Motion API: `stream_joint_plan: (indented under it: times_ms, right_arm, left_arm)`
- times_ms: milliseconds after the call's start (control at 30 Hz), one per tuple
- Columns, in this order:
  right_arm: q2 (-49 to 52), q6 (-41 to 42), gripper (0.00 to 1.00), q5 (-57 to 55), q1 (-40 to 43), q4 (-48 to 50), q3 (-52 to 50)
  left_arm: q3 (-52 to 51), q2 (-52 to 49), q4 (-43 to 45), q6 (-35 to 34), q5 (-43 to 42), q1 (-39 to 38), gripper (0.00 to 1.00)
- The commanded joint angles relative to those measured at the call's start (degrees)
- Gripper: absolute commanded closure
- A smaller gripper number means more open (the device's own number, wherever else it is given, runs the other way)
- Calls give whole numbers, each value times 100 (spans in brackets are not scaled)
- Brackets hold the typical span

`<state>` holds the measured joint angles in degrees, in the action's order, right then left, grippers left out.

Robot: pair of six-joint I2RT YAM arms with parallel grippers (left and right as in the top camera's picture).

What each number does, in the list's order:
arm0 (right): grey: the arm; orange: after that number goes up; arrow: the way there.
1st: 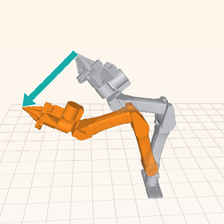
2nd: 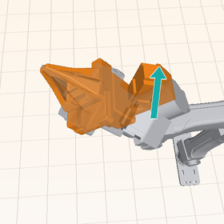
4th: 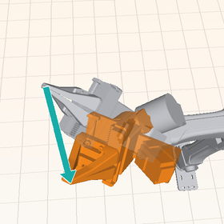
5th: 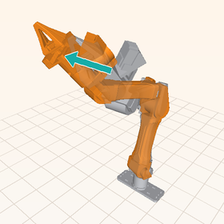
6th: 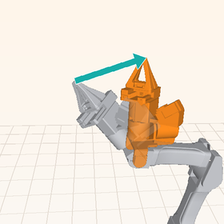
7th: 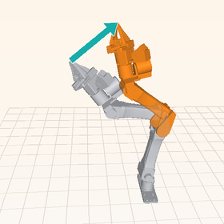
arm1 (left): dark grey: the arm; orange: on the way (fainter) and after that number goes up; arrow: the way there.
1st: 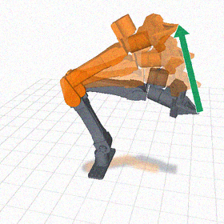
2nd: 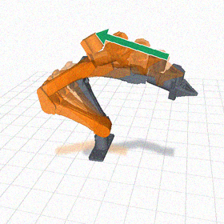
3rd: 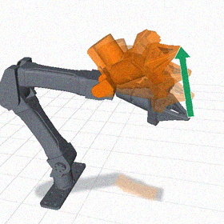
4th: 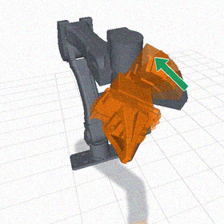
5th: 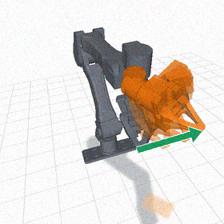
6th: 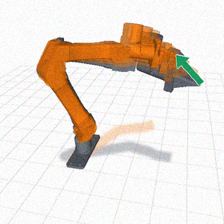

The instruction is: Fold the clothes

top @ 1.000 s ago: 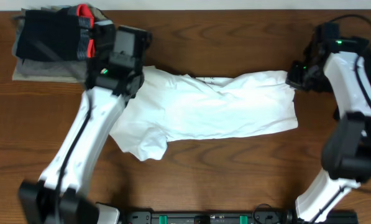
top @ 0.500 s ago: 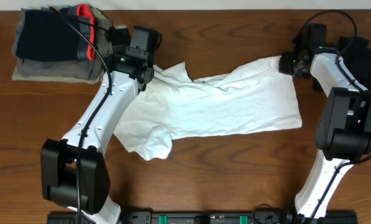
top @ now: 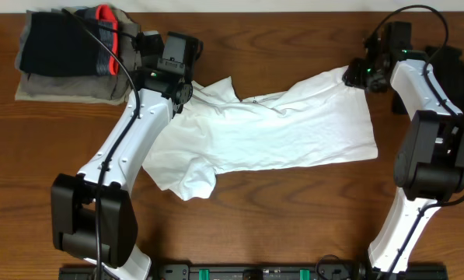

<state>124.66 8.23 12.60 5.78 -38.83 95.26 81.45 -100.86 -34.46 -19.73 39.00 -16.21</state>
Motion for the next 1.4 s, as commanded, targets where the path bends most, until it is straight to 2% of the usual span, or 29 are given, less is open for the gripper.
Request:
stream_joint_plan:
  times_ms: [0,100,333,1367]
  right_arm:
    - [46,142,67,-227,-286,-382,74]
    - [46,356,75,-894,-389,-791,50]
    - [46,798,75,-1436,-267,-1029,50]
    - [400,909,73,-1408,-195,527,-195]
  left_arm:
    - [26,0,4,-98,42,28,94]
    - [26,0,7,-96,42,31,94]
    - [26,0,7,-98,42,52,94]
    - [26,0,9,-96,42,57,94]
